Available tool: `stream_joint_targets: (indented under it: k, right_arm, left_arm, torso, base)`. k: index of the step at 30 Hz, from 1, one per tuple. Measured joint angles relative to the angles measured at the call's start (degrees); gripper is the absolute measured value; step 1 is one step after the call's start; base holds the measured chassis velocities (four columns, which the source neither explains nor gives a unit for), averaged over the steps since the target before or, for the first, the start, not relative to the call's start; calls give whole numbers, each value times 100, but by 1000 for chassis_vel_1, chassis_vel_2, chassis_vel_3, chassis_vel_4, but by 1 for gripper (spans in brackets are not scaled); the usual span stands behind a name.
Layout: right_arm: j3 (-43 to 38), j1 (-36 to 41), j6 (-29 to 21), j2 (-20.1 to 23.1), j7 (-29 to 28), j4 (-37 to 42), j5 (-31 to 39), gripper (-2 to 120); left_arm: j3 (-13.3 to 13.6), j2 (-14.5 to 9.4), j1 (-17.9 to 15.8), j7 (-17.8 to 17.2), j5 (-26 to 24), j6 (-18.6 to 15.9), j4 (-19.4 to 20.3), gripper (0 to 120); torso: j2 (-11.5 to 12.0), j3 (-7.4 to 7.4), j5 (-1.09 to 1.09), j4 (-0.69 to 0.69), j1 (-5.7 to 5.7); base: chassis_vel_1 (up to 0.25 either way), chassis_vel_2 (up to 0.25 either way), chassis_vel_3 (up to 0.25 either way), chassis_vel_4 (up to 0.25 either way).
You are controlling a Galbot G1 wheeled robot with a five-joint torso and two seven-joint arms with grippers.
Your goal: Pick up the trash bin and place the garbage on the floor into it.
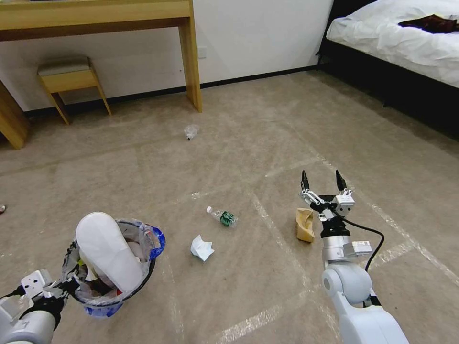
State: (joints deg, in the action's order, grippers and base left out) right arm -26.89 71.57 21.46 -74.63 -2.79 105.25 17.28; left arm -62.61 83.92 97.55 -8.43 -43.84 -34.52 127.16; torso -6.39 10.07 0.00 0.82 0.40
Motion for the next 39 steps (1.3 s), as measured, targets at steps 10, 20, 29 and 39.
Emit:
stream_joint_targets:
  k: [10,20,29,39]
  right_arm:
    - [44,-17,60,-45,-10,-84,-77,100]
    - [60,-42,73,-54,-25,-122,-102,100]
    - [100,-35,161,-47,-20,-137,-140,100]
    - [139,-41,215,7,16,-149,-172,100]
  left_arm:
    - [-3,-5,-3,11,-3,13,-47,1]
    - [-3,-10,-19,13,-3,15,-64,1]
    - [-4,-13,-25,13,-7,15,-66,1]
    - [-3,4,-41,13,-1,15,-65,1]
  torso:
    - [0,0,-1,0,2]
    - [0,-1,0,0,0]
    - [1,0,0,0,1]
    - [0,-1,0,0,-1]
  base:
    - [-148,163,149,-152]
    - [-89,83,84,-79]
    - [-45,54,50,-65]
    - [0,0,0,0]
